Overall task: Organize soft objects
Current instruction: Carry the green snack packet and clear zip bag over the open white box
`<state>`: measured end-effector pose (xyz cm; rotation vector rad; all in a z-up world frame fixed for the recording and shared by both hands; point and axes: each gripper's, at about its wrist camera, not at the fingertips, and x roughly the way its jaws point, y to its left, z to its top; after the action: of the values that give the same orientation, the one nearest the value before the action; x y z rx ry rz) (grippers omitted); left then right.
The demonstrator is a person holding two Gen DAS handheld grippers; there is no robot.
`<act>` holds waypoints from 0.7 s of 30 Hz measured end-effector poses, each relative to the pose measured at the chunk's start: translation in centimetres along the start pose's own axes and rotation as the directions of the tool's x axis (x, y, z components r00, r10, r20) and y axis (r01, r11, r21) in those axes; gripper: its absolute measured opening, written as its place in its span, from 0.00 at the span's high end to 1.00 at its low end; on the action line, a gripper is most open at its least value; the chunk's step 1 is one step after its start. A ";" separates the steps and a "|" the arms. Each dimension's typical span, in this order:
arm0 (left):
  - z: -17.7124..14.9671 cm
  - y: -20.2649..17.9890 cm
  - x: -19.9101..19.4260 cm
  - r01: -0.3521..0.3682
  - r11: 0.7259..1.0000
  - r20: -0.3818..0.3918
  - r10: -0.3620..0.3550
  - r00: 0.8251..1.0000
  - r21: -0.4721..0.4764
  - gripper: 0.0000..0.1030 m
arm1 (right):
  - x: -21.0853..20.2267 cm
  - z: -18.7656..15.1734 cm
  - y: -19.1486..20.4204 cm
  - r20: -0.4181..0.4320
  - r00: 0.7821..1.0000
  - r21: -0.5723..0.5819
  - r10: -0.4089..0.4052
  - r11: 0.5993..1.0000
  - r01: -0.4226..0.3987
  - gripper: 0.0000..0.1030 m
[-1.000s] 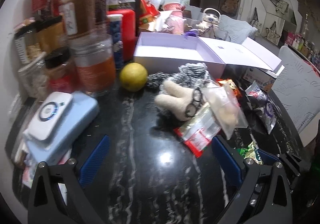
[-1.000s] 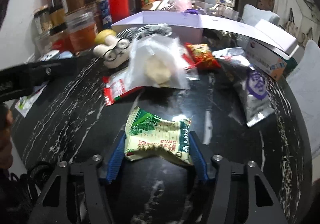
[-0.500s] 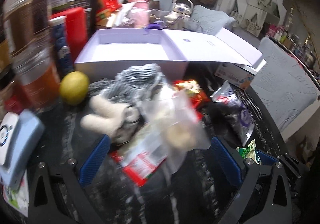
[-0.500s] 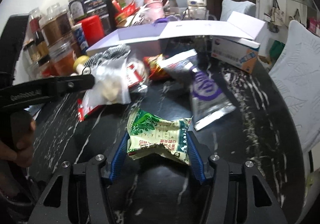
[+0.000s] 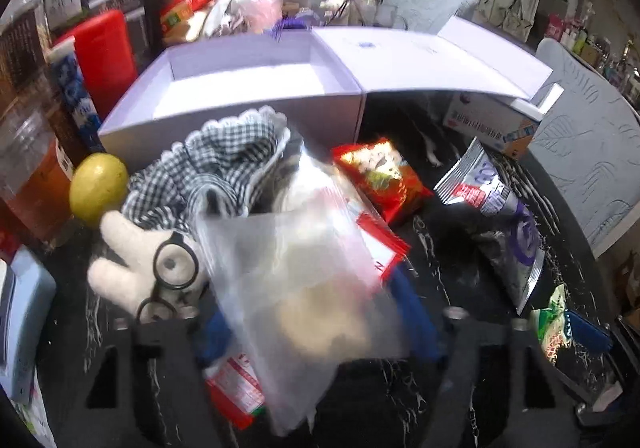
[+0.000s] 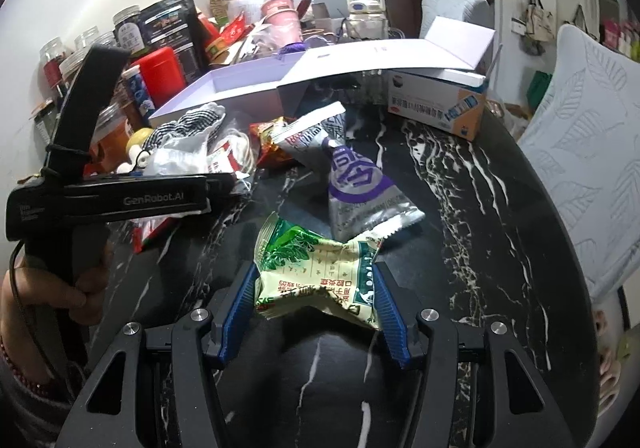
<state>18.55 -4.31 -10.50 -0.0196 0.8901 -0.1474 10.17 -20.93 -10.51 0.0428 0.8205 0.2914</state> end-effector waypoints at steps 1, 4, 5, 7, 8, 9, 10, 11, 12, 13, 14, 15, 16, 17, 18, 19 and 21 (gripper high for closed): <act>0.0 0.1 -0.3 0.012 1.000 0.009 -0.012 1.000 0.000 0.47 | 0.0 0.0 0.0 0.000 1.000 0.002 0.003 1.000 -0.003 0.45; -0.2 0.1 -0.9 0.042 0.999 0.019 -0.042 0.999 0.003 0.57 | 0.1 0.1 -0.1 0.004 1.000 0.004 0.009 1.000 -0.009 0.45; -0.3 0.2 -1.2 0.044 0.999 0.022 -0.044 0.999 0.005 0.58 | 0.1 0.1 0.0 0.006 1.000 0.002 0.010 1.000 -0.010 0.45; -0.6 0.2 -1.8 0.052 0.999 0.030 -0.053 0.998 0.005 0.59 | 0.0 0.2 0.2 0.013 1.000 -0.001 0.013 1.000 -0.013 0.45; -0.7 0.2 -1.9 0.054 0.998 0.033 -0.055 0.998 0.007 0.61 | -0.1 0.2 0.3 0.014 1.000 -0.001 0.016 1.000 -0.016 0.45; -0.8 0.2 -2.2 0.056 0.998 0.035 -0.056 0.998 0.009 0.63 | -0.2 0.1 0.4 0.015 1.000 -0.002 0.018 1.000 -0.018 0.45; -1.0 0.2 -2.5 0.060 0.998 0.038 -0.060 0.997 0.012 0.63 | -0.2 0.1 0.4 0.016 1.000 -0.002 0.020 1.000 -0.020 0.45; -1.2 0.3 -2.8 0.063 0.998 0.042 -0.064 0.997 0.014 0.64 | -0.3 0.0 0.5 0.016 1.000 -0.003 0.021 1.000 -0.021 0.45; -1.5 0.3 -3.3 0.067 0.998 0.050 -0.068 0.996 0.016 0.65 | -0.4 -0.1 0.6 0.018 1.000 -0.003 0.021 1.000 -0.021 0.45; -1.6 0.3 -3.6 0.068 0.998 0.056 -0.069 0.996 0.019 0.65 | -0.6 -0.1 0.7 0.021 1.000 -0.004 0.021 1.000 -0.021 0.45; -1.7 0.3 -4.0 0.067 0.998 0.063 -0.068 0.996 0.022 0.66 | -0.7 -0.2 0.8 0.024 0.999 -0.005 0.021 1.000 -0.021 0.45; -2.0 0.3 -4.6 0.062 0.998 0.070 -0.063 0.996 0.028 0.66 | -0.8 -0.3 0.9 0.026 0.999 -0.006 0.021 1.000 -0.021 0.45; -2.1 0.3 -4.9 0.055 0.998 0.072 -0.057 0.996 0.032 0.66 | -1.0 -0.4 1.1 0.029 0.999 -0.007 0.021 1.000 -0.021 0.45; -2.3 0.2 -5.3 0.045 0.998 0.074 -0.048 0.996 0.037 0.66 | -1.2 -0.5 1.3 0.031 0.999 -0.009 0.021 1.000 -0.021 0.45; -2.5 0.2 -5.8 0.041 0.998 0.080 -0.044 0.996 0.041 0.66 | -1.3 -0.6 1.3 0.033 0.999 -0.011 0.021 1.000 -0.021 0.45; -2.7 0.2 -6.5 0.045 0.998 0.088 -0.049 0.995 0.042 0.66 | -1.5 -0.8 1.6 0.036 0.999 -0.014 0.021 1.000 -0.021 0.45; -3.0 0.3 -7.7 0.055 0.998 0.100 -0.059 0.993 0.040 0.66 | -2.0 -1.0 1.9 0.043 0.999 -0.019 0.029 0.999 -0.028 0.45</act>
<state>11.46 -2.86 -6.50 -0.0177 0.7861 -0.2144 7.72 -19.72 -9.48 0.0433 0.7742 0.3236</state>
